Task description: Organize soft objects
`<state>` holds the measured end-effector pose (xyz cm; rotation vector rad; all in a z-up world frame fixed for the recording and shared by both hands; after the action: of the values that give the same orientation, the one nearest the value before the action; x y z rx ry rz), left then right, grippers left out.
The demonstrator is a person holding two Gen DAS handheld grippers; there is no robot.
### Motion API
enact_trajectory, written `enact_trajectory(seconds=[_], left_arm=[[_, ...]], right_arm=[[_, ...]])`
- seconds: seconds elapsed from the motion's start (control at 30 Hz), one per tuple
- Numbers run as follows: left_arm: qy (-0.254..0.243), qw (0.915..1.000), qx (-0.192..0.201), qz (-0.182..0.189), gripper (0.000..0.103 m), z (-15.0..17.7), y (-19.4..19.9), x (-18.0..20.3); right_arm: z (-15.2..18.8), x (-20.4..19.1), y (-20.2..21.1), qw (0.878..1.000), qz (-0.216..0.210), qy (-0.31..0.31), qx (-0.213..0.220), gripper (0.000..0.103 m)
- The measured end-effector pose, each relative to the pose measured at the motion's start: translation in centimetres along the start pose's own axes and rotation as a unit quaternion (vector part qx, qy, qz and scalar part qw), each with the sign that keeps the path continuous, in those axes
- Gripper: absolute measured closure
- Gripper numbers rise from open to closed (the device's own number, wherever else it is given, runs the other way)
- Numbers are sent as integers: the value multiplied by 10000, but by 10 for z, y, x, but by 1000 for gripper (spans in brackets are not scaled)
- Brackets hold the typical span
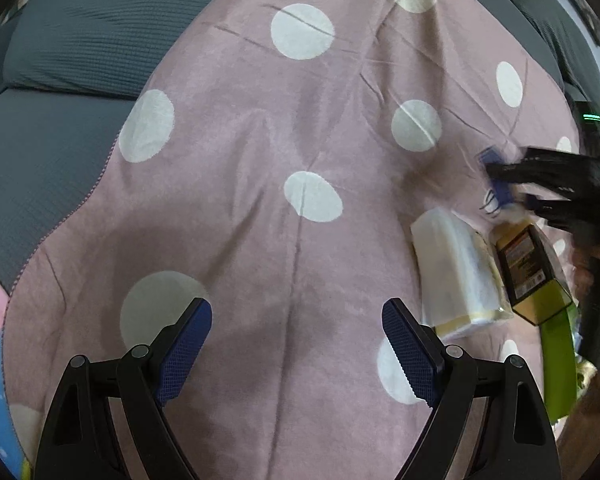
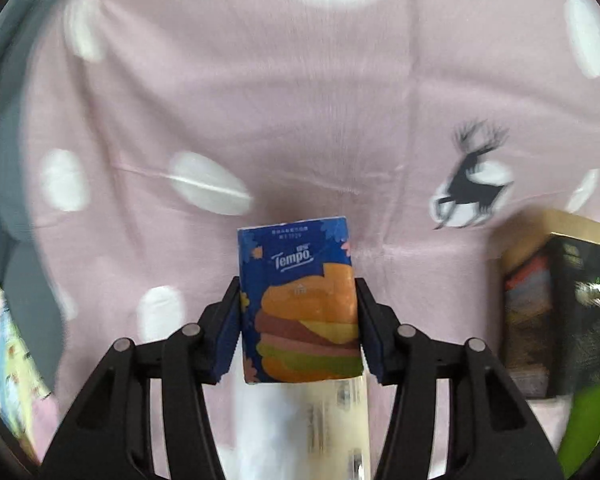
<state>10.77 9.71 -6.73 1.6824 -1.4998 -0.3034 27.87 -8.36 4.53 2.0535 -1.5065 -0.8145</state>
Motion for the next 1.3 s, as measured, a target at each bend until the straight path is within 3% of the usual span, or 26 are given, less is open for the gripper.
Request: enact_trajectory(seconds=[0.13,0.27,0.43,0.63,0.7,0.77,0.8,0.83,1.0,1.07,1.17,1.3], left_arm=[[-178,9998,56,31,16,5,15,14],[-198,9997,-69,97,16,24,31,23],[-368,9989,-259,85,16,54,45,31],[-378,9976,-518,244,16,84,55,41],[-334,9973,-578,303,16,91,57,43],[-252,9967,-653,414,16,98,59,46],[-201,9958,-717,526,16,102,60,49],[-159,9949,-764,640,16,105,61,52],[-372,9897,-977,977,16,124,64,77],[-392,9859,-1127,1169,16,134,64,90],[-415,9774,-1384,1541,25,148,64,111],[-745,9668,-1695,1761,43,169,62,138]], right_arm=[[34,-8,79,9988,-374,-95,300,52],[94,-7,109,9985,-509,-131,182,51],[186,4,94,9990,-141,-165,-384,51],[242,17,80,9948,-13,-487,-898,50],[252,20,77,9940,104,-464,-988,49],[254,20,78,9933,-58,-603,-984,39],[253,21,82,9925,-197,-775,-928,26],[251,23,83,9918,-286,-887,-870,21],[247,38,105,9910,-412,-1123,-597,22],[247,44,111,9884,-560,-1315,-510,29],[250,46,110,9852,-721,-1453,-558,44],[254,44,105,9801,-967,-1602,-661,54]])
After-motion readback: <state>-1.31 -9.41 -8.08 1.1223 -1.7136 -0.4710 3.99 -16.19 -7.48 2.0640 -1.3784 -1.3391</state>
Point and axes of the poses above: each gripper's, at about its wrist camera, not at the fingertips, and y roughly against the way its jaws point, x to its right, z to its underside, the point moved 10 cm from there along -y, roughly the way its jaws point, and after that the axes turned 6 degrees about x, right-handed, at the moved point
